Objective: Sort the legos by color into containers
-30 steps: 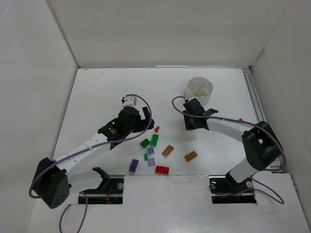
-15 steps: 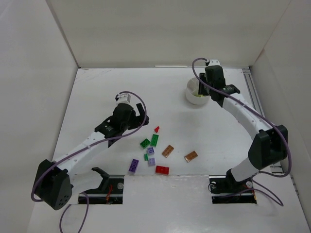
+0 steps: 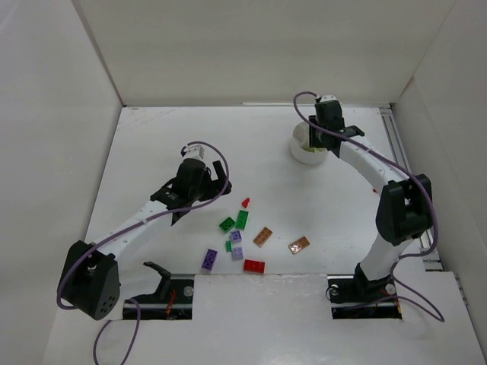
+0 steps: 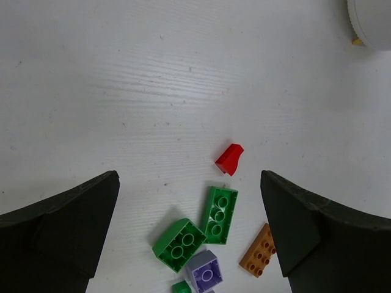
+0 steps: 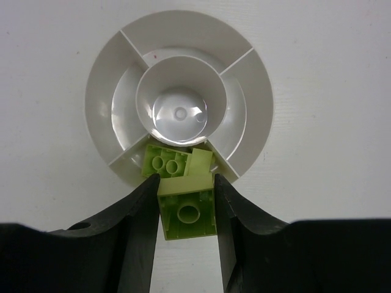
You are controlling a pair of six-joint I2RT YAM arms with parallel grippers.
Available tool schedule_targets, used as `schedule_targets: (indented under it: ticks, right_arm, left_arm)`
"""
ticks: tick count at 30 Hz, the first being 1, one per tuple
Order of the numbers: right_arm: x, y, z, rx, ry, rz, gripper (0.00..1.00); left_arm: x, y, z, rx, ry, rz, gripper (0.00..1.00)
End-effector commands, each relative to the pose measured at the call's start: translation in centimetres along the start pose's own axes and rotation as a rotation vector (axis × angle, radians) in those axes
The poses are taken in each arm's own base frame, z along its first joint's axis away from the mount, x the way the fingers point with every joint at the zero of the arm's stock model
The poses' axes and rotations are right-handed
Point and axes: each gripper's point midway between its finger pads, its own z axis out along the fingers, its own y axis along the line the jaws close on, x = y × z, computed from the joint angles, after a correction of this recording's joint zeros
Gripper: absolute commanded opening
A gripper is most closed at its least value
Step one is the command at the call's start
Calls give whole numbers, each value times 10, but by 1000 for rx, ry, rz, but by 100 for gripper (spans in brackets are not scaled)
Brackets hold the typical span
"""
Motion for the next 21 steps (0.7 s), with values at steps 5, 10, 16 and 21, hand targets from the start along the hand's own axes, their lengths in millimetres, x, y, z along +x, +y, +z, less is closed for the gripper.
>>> schedule_targets:
  ticks: [5, 10, 16, 21]
  right_arm:
    - [-37, -1, 5, 2, -101, 24, 46]
    - [-38, 3, 7, -18, -99, 23, 60]
    - [-38, 5, -1, -41, -105, 24, 63]
    - [-45, 6, -36, -63, -154, 5, 66]
  left_arm:
    - [-24, -20, -4, 66, -61, 9, 100]
    - [-26, -21, -6, 72, -69, 9, 100]
    - [-25, -20, -9, 72, -68, 0, 100]
    - [-16, -20, -13, 89, -44, -9, 100]
